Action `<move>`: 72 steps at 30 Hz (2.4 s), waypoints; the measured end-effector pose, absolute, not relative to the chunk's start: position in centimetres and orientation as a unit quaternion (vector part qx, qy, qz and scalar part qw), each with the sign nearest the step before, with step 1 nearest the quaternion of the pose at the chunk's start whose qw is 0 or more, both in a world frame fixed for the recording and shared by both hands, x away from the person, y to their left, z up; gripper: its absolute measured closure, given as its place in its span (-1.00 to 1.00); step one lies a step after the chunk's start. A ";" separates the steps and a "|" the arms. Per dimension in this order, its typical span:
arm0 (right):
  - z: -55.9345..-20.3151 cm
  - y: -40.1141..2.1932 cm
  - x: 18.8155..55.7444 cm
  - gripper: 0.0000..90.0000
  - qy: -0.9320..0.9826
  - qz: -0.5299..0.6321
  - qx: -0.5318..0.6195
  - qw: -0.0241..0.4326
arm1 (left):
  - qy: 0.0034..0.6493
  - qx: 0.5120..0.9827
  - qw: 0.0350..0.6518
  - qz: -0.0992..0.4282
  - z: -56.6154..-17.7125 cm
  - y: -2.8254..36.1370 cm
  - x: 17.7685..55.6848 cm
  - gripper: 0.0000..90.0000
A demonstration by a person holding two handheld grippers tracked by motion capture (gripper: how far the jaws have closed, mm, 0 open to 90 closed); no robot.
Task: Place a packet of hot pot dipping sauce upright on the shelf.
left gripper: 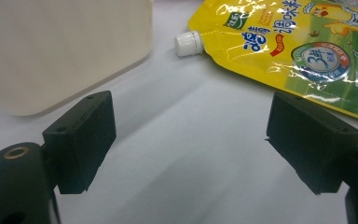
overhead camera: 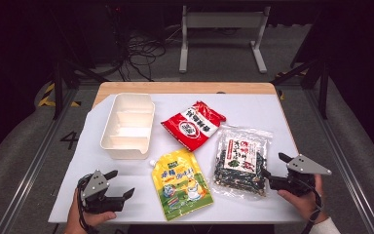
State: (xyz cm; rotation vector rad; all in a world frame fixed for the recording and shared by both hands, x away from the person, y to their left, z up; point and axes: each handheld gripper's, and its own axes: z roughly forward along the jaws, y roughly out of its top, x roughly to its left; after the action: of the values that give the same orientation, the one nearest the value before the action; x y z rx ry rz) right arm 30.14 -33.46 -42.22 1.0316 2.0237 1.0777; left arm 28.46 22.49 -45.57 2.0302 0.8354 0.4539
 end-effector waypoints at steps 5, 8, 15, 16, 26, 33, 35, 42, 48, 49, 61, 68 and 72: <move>-42.2 -33.6 30.0 -0.57 0.766 0.405 0.388 0.312 | 0.329 0.821 0.431 0.178 -45.5 21.8 28.3 -0.64; -42.1 -33.6 30.1 -0.56 0.765 0.410 0.387 0.311 | 0.326 0.825 0.428 0.174 -45.5 21.5 28.4 -0.64; -42.2 -33.4 30.2 -0.43 0.769 0.419 0.389 0.286 | 0.322 0.827 0.429 0.169 -45.6 21.3 28.7 -0.63; -42.2 -33.4 30.2 -0.43 0.769 0.419 0.389 0.286 | 0.322 0.827 0.429 0.169 -45.6 21.3 28.7 -0.63; -41.0 -31.0 31.8 -0.39 0.775 0.452 0.390 0.209 | 0.314 0.835 0.420 0.170 -45.7 20.6 29.0 -0.62; -40.9 -27.3 34.7 -0.44 0.797 0.438 0.383 0.160 | 0.308 0.842 0.412 0.163 -46.0 20.1 29.1 -0.61; -40.9 -26.2 35.7 -0.43 0.802 0.433 0.385 0.146 | 0.308 0.843 0.408 0.166 -46.0 20.1 29.1 -0.61; -40.2 -22.5 38.9 -0.41 0.822 0.421 0.358 0.138 | 0.304 0.844 0.411 0.159 -46.1 20.3 28.8 -0.61; -40.9 -19.2 40.3 -0.42 0.854 0.388 0.319 0.134 | 0.308 0.845 0.411 0.152 -46.3 20.5 28.4 -0.62; -41.0 -18.8 40.2 -0.43 0.858 0.382 0.314 0.136 | 0.306 0.845 0.411 0.153 -46.3 20.6 28.3 -0.62; -42.7 -15.3 41.3 -0.38 0.889 0.311 0.280 0.187 | 0.314 0.842 0.414 0.144 -46.4 21.0 27.8 -0.62; -43.2 -13.3 42.0 -0.35 0.898 0.256 0.266 0.239 | 0.313 0.843 0.415 0.142 -46.4 21.0 27.8 -0.62; -43.6 -12.7 42.3 -0.34 0.898 0.248 0.267 0.247 | 0.310 0.843 0.417 0.142 -46.4 21.1 27.8 -0.62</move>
State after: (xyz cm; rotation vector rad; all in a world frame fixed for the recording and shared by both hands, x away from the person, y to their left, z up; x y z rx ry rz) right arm 42.31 -12.73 -43.61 0.7277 2.4494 0.6773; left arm 27.78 21.12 -46.35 2.1156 0.7776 0.3576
